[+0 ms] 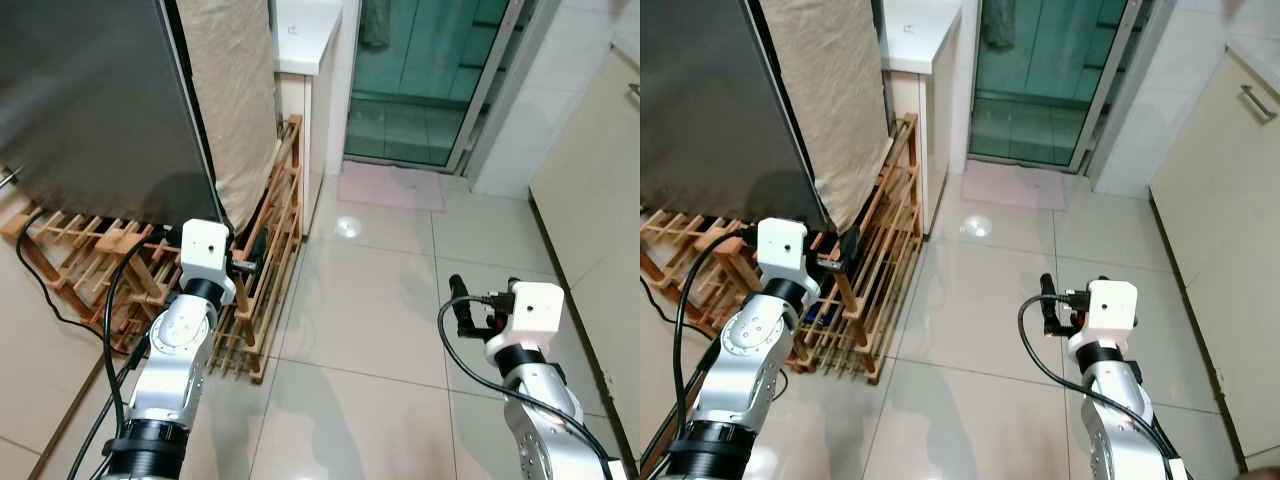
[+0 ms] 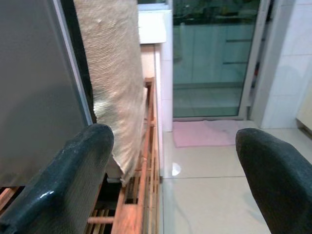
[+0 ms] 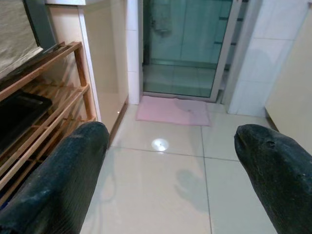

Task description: Restocking fridge

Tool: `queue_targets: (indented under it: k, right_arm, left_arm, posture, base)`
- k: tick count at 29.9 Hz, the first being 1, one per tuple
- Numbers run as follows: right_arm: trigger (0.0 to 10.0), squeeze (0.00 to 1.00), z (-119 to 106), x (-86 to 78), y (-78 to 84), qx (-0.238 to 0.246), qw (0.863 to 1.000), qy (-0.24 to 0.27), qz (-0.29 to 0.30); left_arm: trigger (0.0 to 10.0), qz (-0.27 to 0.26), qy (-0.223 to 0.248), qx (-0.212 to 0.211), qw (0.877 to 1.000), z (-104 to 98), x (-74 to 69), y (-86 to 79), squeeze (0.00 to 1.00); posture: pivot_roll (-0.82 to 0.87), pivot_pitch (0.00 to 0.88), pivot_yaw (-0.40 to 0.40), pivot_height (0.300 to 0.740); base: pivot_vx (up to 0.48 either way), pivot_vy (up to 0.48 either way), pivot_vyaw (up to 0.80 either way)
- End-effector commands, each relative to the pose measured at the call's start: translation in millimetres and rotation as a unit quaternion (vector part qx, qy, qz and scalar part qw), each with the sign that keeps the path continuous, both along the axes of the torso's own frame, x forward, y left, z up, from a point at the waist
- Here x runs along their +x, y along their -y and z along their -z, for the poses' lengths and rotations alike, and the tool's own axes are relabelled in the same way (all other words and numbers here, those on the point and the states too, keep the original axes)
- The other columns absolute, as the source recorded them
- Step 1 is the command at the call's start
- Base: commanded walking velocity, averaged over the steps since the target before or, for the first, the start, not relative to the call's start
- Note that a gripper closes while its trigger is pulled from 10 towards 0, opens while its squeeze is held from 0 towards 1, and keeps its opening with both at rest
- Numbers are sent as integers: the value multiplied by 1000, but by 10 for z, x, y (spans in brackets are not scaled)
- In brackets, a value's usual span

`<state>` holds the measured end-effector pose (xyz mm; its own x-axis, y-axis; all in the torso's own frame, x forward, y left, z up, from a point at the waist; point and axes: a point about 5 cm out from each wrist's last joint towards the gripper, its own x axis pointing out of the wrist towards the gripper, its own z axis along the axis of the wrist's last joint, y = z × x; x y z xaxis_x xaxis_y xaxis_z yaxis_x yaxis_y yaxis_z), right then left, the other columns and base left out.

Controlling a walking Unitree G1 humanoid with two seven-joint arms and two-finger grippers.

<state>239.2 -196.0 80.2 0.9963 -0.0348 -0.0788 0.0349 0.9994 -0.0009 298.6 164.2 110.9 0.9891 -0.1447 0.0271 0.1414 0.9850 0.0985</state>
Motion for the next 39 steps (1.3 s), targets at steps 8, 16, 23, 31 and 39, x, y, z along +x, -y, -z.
queue_targets:
  k: [8, 16, 23, 31, 39]
  right_arm:
    - [10000, 0, -26, 51, 7, -5, 1000, 7, 4]
    - [10000, 0, -14, 63, -2, -6, 1000, 5, 1]
    - [10000, 0, 6, 79, 0, -6, 1000, 2, -2]
    - [10000, 0, 25, 107, -6, -3, 1000, 1, 0]
    - [10000, 0, 24, 114, 6, -2, 1000, 3, 2]
  left_arm:
    - [10000, -17, -1, -12, 1000, -21, 34, 8, 0]
    - [10000, -19, -1, -15, 1000, -31, 51, 33, 0]
    - [10000, -53, 4, 4, 999, -99, 135, -4, 0]
    - [10000, -65, 13, 28, 997, -256, 369, -17, 0]
    - [10000, -48, 20, 45, 998, -352, 522, 106, 0]
  posture:
    - [15, 0, -8, 740]
    - [18, 0, -9, 740]
    - [15, 0, -9, 740]
    - [11, 0, -2, 740]
    - [-5, 0, -3, 740]
  base:
    - [446, 0, 0]
    - [302, 0, 0]
    - [0, 0, 0]
    - [0, 0, 0]
    - [0, 0, 0]
